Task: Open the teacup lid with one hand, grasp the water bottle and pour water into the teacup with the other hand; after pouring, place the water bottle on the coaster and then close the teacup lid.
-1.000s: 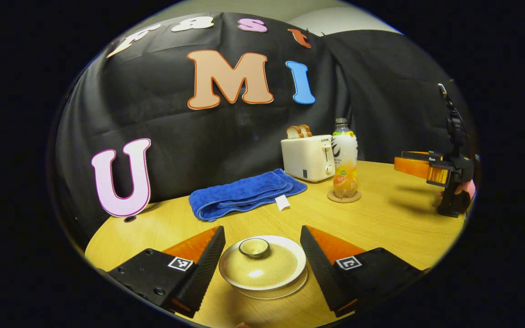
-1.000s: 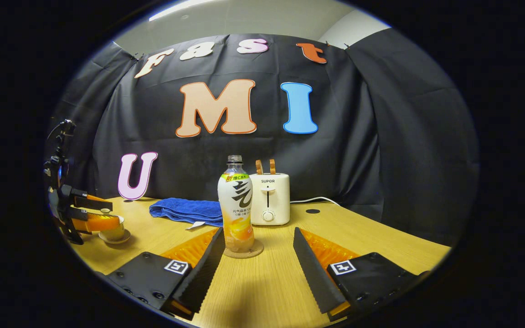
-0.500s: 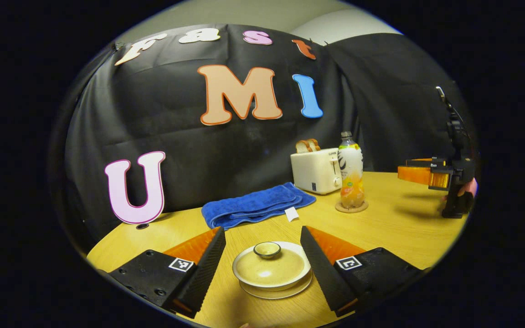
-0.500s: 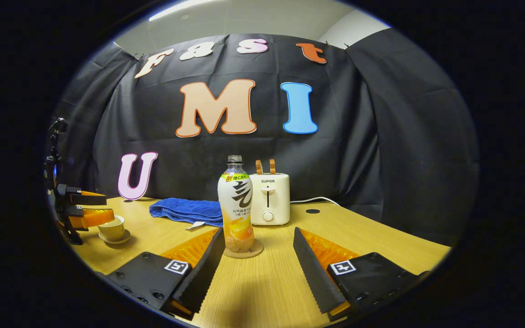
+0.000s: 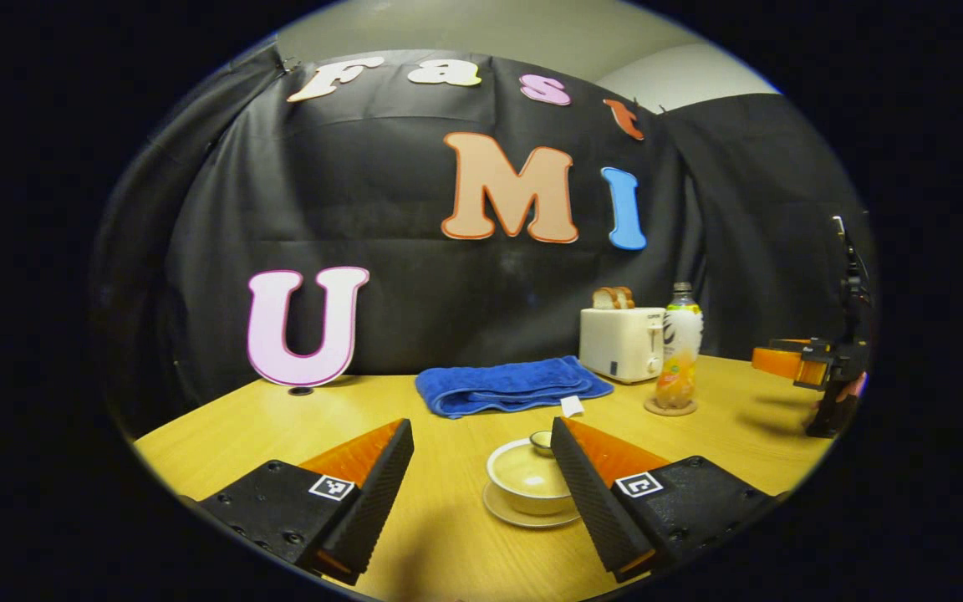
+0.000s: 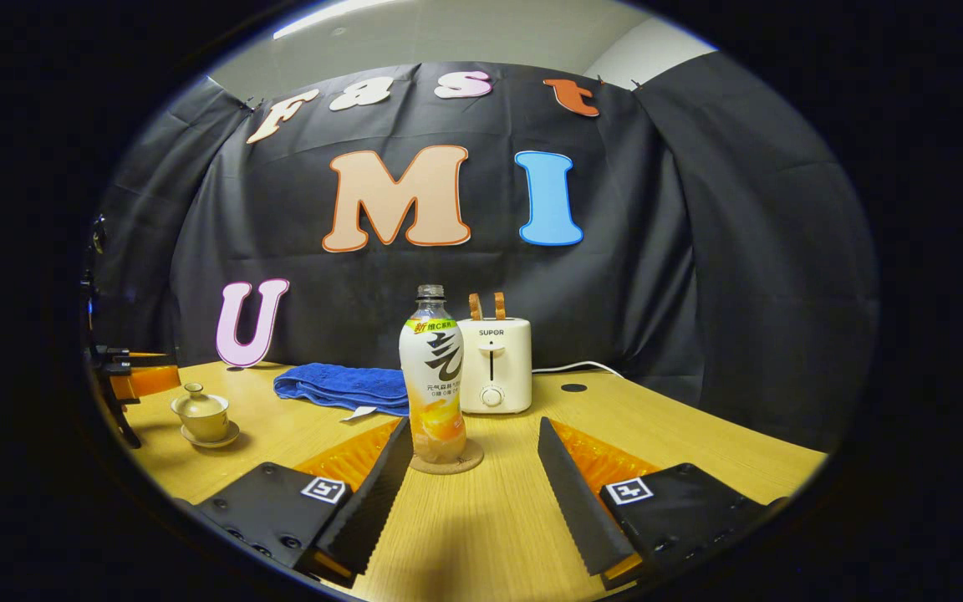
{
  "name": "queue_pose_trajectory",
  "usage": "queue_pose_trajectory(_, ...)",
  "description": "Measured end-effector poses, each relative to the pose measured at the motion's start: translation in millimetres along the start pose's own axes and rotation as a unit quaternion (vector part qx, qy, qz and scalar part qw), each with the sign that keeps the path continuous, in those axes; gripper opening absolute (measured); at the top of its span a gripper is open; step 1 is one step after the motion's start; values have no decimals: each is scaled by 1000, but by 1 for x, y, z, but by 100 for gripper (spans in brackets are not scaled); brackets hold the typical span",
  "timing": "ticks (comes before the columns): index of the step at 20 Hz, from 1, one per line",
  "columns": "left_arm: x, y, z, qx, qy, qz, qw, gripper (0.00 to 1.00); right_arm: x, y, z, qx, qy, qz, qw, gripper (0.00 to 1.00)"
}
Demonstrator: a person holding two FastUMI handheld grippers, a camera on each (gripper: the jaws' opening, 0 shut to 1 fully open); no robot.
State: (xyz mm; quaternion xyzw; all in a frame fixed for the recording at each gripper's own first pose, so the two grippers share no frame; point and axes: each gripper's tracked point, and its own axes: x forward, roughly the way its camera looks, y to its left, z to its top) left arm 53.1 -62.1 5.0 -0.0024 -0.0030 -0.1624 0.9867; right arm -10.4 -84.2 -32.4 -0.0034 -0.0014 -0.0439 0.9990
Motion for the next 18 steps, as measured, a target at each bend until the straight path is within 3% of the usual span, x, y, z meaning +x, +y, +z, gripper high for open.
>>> queue_pose_trajectory(4,-17,44,-1,3,3,107,994,97,1,-6,-1,-1,-1,-16,1000,96)
queue_pose_trajectory(5,-25,57,0,5,3,141,990,97,1,-8,-1,-1,-1,-22,1000,100)
queue_pose_trajectory(9,-60,98,0,8,4,267,964,96,0,-18,0,-2,-2,-46,999,100)
queue_pose_trajectory(10,-65,101,0,8,4,282,959,97,0,-18,0,-2,-2,-48,999,96)
queue_pose_trajectory(12,-73,104,-4,9,5,299,954,96,1,-19,-1,-2,-2,-50,999,100)
queue_pose_trajectory(13,-73,103,-6,10,5,300,954,96,0,-19,0,-2,-2,-51,999,92)
queue_pose_trajectory(17,-69,101,-9,6,4,292,956,96,0,-19,0,-2,-2,-51,999,92)
queue_pose_trajectory(18,-69,101,-10,6,4,292,956,96,0,-19,0,-2,-2,-51,999,96)
